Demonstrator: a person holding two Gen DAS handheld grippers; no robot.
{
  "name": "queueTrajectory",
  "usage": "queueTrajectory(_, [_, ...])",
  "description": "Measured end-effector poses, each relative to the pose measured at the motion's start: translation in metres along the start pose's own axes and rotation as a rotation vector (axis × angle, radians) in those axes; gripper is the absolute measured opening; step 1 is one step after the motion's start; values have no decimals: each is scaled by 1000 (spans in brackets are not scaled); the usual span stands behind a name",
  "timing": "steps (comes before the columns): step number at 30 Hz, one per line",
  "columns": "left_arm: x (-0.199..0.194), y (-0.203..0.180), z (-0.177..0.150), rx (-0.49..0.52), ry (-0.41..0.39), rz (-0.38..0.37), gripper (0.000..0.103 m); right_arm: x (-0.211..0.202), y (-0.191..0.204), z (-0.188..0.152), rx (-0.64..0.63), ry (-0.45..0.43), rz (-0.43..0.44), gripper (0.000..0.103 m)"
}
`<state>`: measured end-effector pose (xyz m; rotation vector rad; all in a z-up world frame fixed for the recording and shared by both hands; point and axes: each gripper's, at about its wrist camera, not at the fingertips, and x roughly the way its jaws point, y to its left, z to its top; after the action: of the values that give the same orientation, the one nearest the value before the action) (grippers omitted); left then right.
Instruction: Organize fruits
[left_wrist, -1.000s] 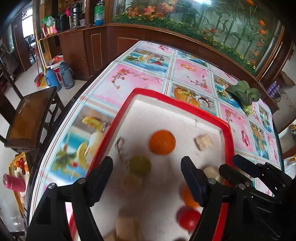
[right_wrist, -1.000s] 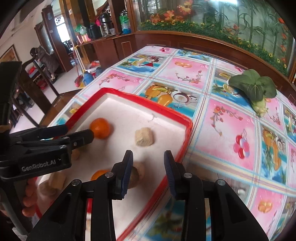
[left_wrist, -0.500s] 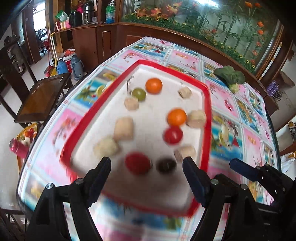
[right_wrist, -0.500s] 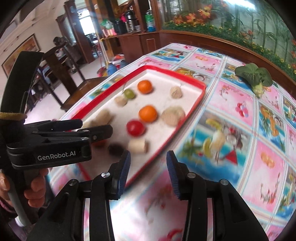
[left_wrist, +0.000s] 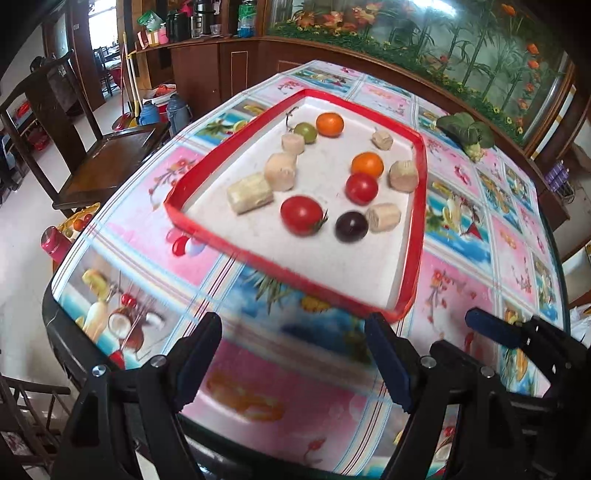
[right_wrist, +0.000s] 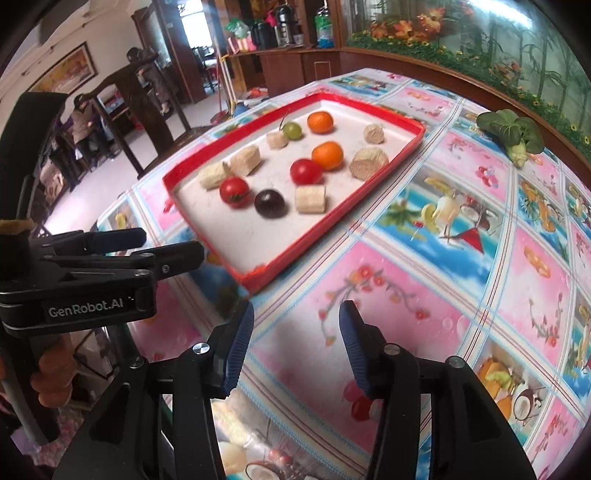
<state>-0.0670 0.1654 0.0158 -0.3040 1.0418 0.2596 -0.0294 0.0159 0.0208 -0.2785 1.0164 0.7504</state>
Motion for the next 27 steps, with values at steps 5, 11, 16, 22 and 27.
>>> queueTrajectory(5, [-4,-1,-13,66,-3,22,82,5,0,-4,-21,37,-14,47])
queueTrajectory(11, [3,-1,-19,101,21,29,82,8,2,-3,-59,62,-32,48])
queueTrajectory(16, [6,-7,-17,155,32,37,82,13,4,0,-91,82,-53,48])
queueTrajectory(22, [4,-16,-11,211,18,30,82,16,5,6,-156,102,-113,48])
queueTrajectory(27, [5,-22,-6,241,18,7,82,15,-1,11,-172,106,-143,48])
